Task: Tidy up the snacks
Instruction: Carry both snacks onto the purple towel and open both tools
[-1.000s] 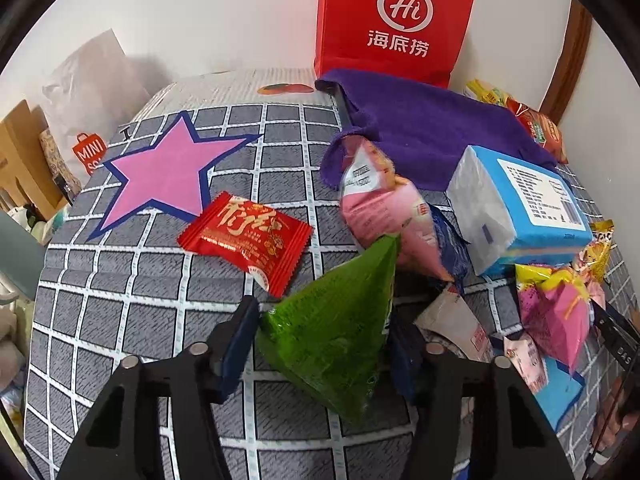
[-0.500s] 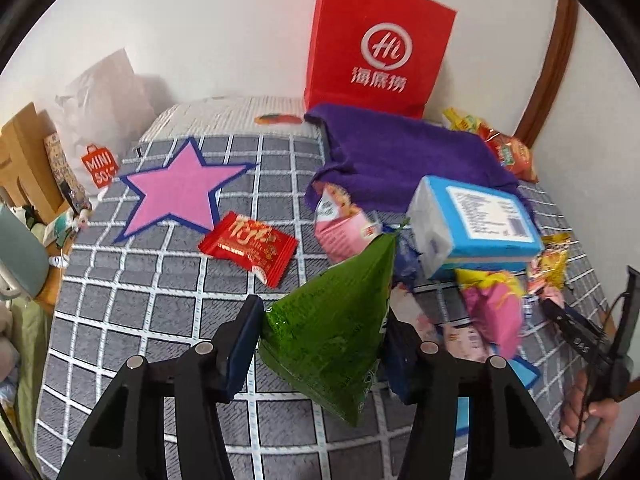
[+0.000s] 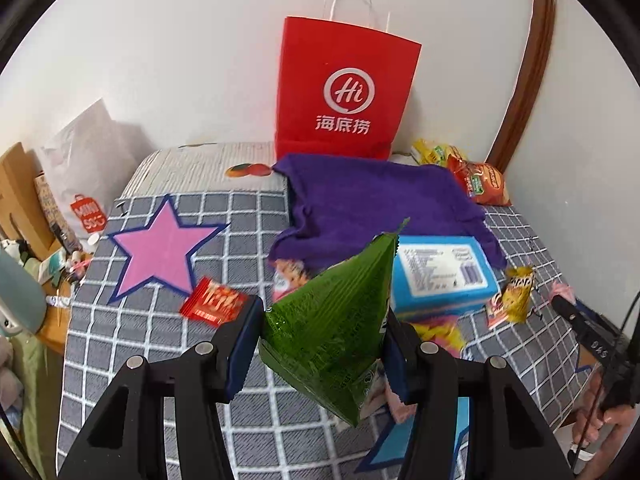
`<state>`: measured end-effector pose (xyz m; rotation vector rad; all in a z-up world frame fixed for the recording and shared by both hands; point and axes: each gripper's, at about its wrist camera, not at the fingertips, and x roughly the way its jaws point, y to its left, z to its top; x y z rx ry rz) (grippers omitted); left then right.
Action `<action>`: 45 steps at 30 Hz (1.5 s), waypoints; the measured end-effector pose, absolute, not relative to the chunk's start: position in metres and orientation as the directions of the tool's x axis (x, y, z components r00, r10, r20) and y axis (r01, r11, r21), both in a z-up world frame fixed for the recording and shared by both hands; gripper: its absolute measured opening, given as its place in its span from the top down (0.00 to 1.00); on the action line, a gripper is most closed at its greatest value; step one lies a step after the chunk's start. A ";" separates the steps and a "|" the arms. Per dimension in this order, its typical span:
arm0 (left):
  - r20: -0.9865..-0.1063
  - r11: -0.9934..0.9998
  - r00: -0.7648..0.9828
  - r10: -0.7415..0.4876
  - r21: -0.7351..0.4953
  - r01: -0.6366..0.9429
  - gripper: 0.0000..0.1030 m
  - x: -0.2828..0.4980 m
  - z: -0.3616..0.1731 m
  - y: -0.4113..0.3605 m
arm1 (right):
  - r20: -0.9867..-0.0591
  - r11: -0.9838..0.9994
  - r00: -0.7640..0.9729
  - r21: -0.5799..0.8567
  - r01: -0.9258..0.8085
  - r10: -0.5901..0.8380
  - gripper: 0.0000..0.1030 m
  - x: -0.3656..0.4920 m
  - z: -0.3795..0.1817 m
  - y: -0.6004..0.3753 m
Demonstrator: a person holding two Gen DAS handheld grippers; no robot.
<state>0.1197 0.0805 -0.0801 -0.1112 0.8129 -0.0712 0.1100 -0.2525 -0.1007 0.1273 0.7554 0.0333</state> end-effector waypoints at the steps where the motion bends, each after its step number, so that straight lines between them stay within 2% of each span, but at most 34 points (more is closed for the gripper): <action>1: -0.721 0.991 0.684 -0.112 -0.130 0.025 0.49 0.124 -0.079 0.079 | -0.672 0.993 0.737 0.122 0.009 0.076 0.50 0.113 -0.092 -0.250; 8: -0.714 0.991 0.688 -0.127 -0.118 0.060 0.49 0.165 -0.061 0.064 | -0.655 0.996 0.752 0.091 -0.018 0.073 0.50 0.149 -0.053 -0.230; 14: -0.710 0.990 0.690 -0.139 -0.127 0.068 0.49 0.209 -0.046 0.057 | -0.631 0.992 0.766 0.100 -0.081 0.126 0.50 0.197 -0.036 -0.211; 26: -0.715 0.997 0.695 -0.073 -0.078 0.023 0.49 0.279 -0.039 0.057 | -0.610 0.983 0.771 0.131 -0.128 0.182 0.50 0.300 -0.016 -0.186; 33: -0.733 0.996 0.677 -0.068 -0.093 -0.001 0.49 0.319 -0.046 0.053 | -0.623 0.983 0.761 0.123 -0.136 0.183 0.50 0.352 -0.024 -0.191; 45: -0.755 0.995 0.652 -0.075 -0.098 0.000 0.49 0.378 -0.077 0.030 | -0.714 0.983 0.676 0.128 -0.129 0.181 0.50 0.394 -0.072 -0.220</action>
